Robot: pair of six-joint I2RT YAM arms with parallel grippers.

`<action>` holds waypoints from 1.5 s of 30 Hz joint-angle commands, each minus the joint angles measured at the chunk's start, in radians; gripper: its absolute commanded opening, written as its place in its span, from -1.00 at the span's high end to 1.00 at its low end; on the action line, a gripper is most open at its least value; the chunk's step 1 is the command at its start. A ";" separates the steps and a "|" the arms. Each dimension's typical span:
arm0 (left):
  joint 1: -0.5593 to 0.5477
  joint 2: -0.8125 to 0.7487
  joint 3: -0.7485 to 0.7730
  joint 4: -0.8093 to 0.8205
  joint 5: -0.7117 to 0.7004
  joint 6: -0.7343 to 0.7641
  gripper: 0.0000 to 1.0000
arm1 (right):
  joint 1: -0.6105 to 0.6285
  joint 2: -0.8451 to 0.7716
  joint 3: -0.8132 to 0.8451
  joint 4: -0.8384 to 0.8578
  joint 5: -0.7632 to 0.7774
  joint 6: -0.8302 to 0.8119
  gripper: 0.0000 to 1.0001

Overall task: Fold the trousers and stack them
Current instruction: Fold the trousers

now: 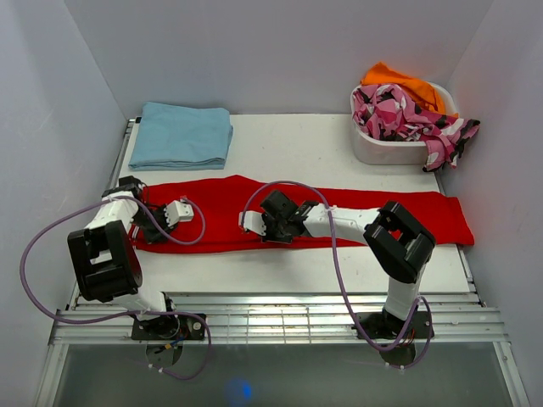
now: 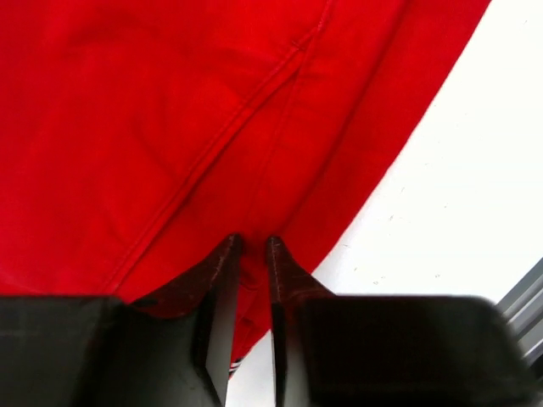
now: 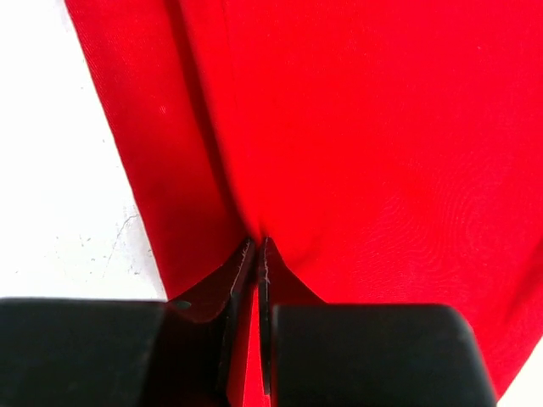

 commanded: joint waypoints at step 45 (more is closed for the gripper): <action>0.157 0.175 0.005 0.113 -0.154 -0.146 1.00 | 0.067 0.109 0.081 -0.115 -0.122 0.116 0.84</action>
